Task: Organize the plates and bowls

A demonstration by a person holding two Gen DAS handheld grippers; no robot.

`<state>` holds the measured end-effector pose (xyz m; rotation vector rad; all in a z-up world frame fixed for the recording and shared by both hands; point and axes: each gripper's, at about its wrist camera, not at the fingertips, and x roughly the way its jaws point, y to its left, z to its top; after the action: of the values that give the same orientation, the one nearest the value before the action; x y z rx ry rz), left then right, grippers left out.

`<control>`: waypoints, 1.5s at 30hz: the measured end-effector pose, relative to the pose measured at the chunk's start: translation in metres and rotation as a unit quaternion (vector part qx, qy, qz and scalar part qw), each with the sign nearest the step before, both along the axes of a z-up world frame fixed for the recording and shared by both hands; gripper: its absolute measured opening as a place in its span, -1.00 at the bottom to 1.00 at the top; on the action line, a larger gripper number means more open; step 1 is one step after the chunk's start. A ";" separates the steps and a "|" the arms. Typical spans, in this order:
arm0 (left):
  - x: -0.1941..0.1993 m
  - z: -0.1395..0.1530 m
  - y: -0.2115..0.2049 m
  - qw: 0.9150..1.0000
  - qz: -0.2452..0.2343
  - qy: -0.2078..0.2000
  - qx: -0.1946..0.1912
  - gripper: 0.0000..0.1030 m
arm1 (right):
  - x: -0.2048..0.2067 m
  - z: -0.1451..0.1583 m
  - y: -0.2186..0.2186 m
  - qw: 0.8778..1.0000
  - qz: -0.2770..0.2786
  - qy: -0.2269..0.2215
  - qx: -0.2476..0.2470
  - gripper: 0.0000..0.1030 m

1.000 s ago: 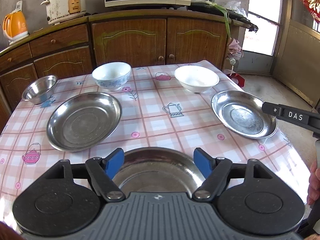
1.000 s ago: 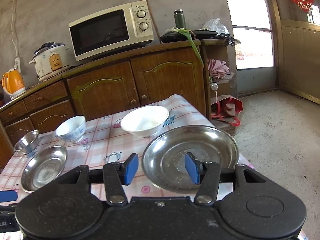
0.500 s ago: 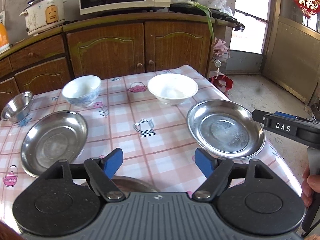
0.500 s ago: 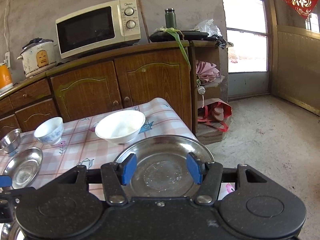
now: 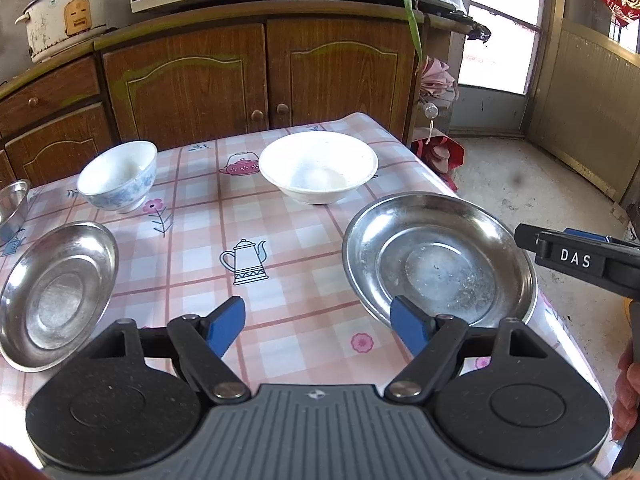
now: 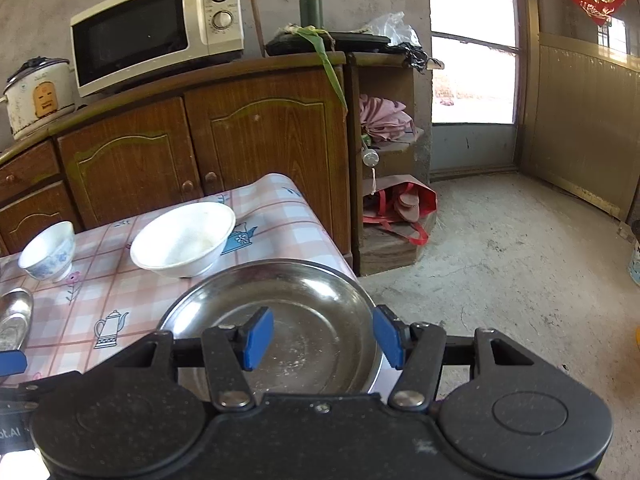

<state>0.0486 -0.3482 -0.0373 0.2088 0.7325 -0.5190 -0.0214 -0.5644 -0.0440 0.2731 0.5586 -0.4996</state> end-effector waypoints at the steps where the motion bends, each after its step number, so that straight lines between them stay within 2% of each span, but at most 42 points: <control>1: 0.001 -0.001 -0.002 1.000 0.000 0.000 0.001 0.60 | 0.001 0.000 -0.001 1.000 0.000 0.000 0.002 0.32; 10: 0.014 -0.013 -0.014 1.000 0.006 0.008 0.009 0.60 | 0.010 -0.008 -0.012 1.000 -0.003 0.012 0.000 0.32; 18: 0.032 -0.022 -0.020 1.000 0.020 0.015 0.016 0.62 | 0.019 -0.021 -0.033 0.999 -0.011 0.028 0.023 0.37; 36: 0.067 -0.057 -0.058 0.998 0.014 0.048 0.035 0.60 | 0.034 -0.048 -0.066 0.996 -0.031 0.053 0.069 0.45; 39: 0.071 -0.061 -0.065 0.998 0.005 0.055 0.040 0.50 | 0.037 -0.053 -0.069 0.995 -0.033 0.059 0.078 0.45; 42: 0.074 -0.064 -0.069 0.998 -0.005 0.059 0.036 0.29 | 0.040 -0.060 -0.072 0.993 -0.034 0.067 0.093 0.45; 44: 0.074 -0.064 -0.071 0.998 -0.011 0.057 0.030 0.07 | 0.042 -0.063 -0.073 0.992 -0.027 0.066 0.103 0.43; 45: 0.073 -0.064 -0.072 0.998 -0.016 0.056 0.027 -0.01 | 0.043 -0.063 -0.072 0.992 -0.025 0.065 0.106 0.22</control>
<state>0.1218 -0.4201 -0.1009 0.2433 0.8545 -0.5458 0.0211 -0.6366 -0.1073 0.4606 0.7357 -0.5084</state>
